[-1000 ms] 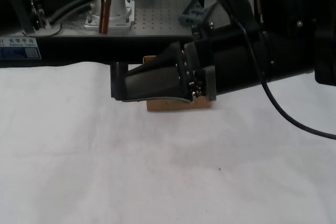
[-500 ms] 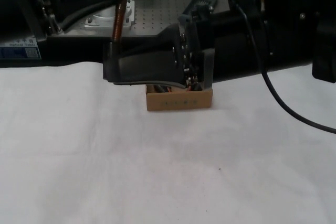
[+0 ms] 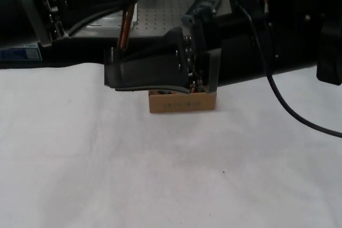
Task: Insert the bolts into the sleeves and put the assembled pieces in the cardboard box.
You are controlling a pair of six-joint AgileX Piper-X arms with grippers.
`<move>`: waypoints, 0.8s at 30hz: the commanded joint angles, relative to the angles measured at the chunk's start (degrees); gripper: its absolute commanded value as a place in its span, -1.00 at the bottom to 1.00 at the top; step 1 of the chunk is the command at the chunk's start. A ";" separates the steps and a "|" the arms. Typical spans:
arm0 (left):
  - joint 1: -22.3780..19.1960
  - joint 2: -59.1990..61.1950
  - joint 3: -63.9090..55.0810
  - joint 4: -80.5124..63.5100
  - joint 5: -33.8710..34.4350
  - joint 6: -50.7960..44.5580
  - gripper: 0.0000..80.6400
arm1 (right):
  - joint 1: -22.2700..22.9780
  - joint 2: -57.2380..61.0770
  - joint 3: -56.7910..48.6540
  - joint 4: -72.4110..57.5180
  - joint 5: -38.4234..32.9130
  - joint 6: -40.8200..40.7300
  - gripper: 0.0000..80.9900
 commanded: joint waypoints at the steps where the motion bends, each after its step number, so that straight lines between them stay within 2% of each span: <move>1: -0.24 -0.58 -0.40 1.17 -1.64 2.80 -0.98 | 0.18 -0.09 -0.32 -0.94 -0.94 0.00 -0.93; 15: -0.24 -0.58 -0.40 1.06 -3.58 2.81 -0.98 | 0.18 -0.09 -0.32 1.51 -0.91 -0.80 -0.93; 24: -0.24 -0.58 -0.40 1.06 -3.25 2.81 -0.98 | -0.09 -0.09 -0.32 5.07 -0.30 -4.56 -0.93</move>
